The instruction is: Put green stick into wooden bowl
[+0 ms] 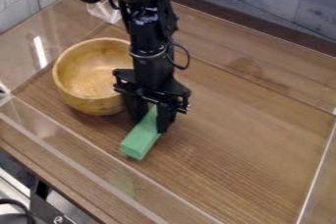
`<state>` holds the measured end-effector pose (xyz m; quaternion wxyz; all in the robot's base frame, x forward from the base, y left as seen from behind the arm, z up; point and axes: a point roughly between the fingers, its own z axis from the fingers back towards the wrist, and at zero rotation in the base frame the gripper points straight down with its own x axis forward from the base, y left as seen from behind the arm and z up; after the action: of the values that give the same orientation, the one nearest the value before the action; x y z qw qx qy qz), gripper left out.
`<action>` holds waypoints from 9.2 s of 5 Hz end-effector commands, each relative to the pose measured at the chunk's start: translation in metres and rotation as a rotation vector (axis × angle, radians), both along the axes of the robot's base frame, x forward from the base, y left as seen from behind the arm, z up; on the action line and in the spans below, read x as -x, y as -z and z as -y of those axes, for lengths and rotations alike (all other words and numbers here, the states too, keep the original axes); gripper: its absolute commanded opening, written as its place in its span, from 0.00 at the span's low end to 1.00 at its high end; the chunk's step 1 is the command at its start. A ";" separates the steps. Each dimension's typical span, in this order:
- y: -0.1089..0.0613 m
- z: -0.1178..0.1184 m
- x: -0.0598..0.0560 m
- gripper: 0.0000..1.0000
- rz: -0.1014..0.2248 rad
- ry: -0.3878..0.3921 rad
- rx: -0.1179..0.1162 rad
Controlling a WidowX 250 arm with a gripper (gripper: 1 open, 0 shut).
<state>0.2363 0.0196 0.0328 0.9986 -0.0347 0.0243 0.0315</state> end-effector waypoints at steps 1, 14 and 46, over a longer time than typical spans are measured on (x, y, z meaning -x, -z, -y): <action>-0.020 -0.006 -0.014 0.00 0.079 0.000 -0.006; -0.045 -0.018 -0.018 0.00 0.116 0.007 0.032; -0.055 -0.151 -0.004 0.00 0.200 -0.087 -0.163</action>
<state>0.2358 0.1665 0.0792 0.9947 0.0310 -0.0646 0.0732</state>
